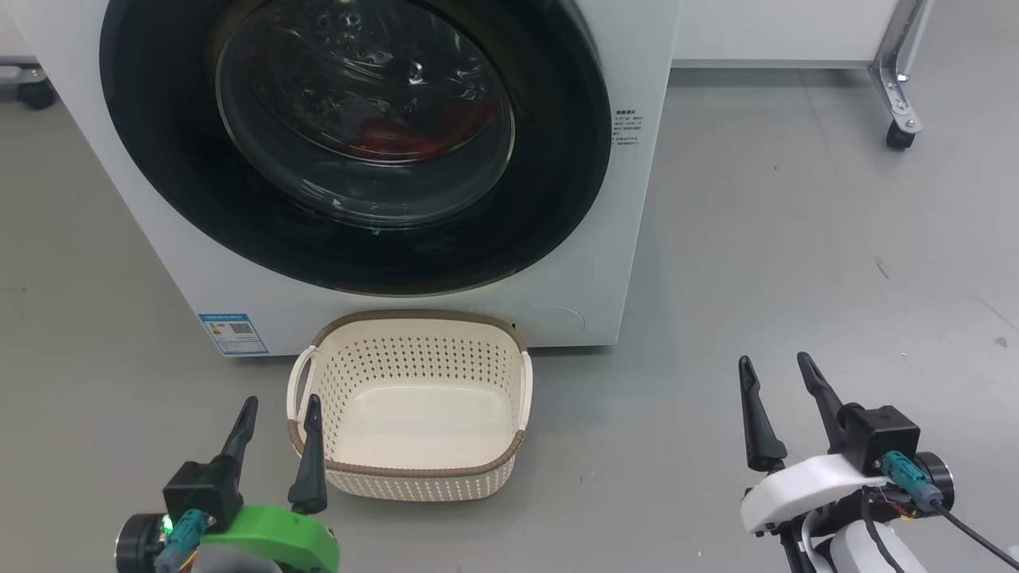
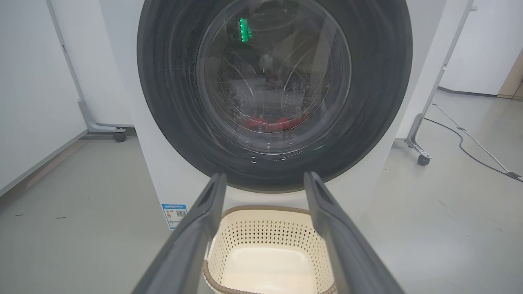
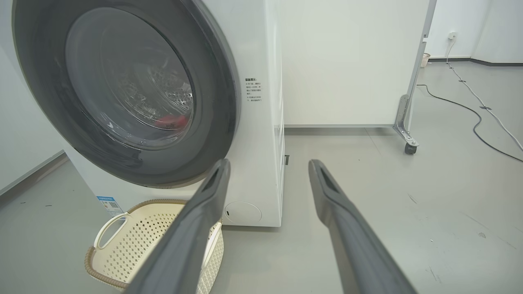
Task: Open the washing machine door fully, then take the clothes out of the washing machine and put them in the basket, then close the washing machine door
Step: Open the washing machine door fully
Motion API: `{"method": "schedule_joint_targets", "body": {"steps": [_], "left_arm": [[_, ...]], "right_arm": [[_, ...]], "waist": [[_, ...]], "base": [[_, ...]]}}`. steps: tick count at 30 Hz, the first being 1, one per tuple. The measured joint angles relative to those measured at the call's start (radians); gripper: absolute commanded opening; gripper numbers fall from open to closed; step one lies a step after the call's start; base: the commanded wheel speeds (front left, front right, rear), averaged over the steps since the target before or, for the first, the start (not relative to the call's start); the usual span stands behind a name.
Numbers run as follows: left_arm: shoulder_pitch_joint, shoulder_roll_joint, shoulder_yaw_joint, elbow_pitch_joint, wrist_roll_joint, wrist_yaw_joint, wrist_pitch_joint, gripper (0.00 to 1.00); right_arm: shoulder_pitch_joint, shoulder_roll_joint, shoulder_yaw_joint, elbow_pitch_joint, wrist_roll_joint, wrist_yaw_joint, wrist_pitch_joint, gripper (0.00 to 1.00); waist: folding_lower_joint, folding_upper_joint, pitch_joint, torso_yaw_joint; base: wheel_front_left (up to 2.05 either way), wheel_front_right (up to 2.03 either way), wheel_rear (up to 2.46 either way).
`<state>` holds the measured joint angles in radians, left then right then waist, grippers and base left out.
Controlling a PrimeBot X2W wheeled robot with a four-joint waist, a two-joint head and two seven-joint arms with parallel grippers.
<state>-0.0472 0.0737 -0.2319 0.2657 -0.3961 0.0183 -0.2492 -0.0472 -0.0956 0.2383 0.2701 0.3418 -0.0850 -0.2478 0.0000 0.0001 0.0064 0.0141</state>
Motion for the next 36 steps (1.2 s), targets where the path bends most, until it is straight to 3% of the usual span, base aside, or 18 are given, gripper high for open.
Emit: {"method": "schedule_joint_targets", "body": {"steps": [6,7,8,24,36], "left_arm": [[-0.001,-0.002,0.001,0.008,0.0,0.0,0.0,1.0],[-0.002,-0.002,0.001,0.009,0.0,0.0,0.0,1.0],[-0.003,-0.002,0.001,0.01,0.0,0.0,0.0,1.0],[-0.005,-0.006,0.0,0.014,0.005,-0.002,0.0,1.0],[-0.035,-0.016,-0.006,0.002,0.011,-0.012,0.0,1.0]], "right_arm": [[0.001,0.003,-0.005,0.001,0.0,0.0,0.0,1.0],[0.002,0.003,-0.007,0.001,0.0,0.001,0.0,0.58],[0.003,0.003,-0.009,0.001,0.0,0.001,0.0,0.0],[0.01,0.015,-0.048,0.008,0.016,0.023,0.0,0.0],[-0.033,0.047,-0.172,0.029,0.309,0.118,-0.001,0.0]], "waist": [[0.0,0.0,-0.001,0.001],[0.0,0.0,-0.001,0.001],[0.0,0.0,-0.001,0.002],[0.0,0.0,0.005,0.006],[0.0,0.0,0.055,0.026]], "base": [[0.0,0.0,0.0],[0.0,0.0,0.0],[0.0,0.0,0.0],[0.0,0.0,0.0],[0.0,0.0,0.0]]}}
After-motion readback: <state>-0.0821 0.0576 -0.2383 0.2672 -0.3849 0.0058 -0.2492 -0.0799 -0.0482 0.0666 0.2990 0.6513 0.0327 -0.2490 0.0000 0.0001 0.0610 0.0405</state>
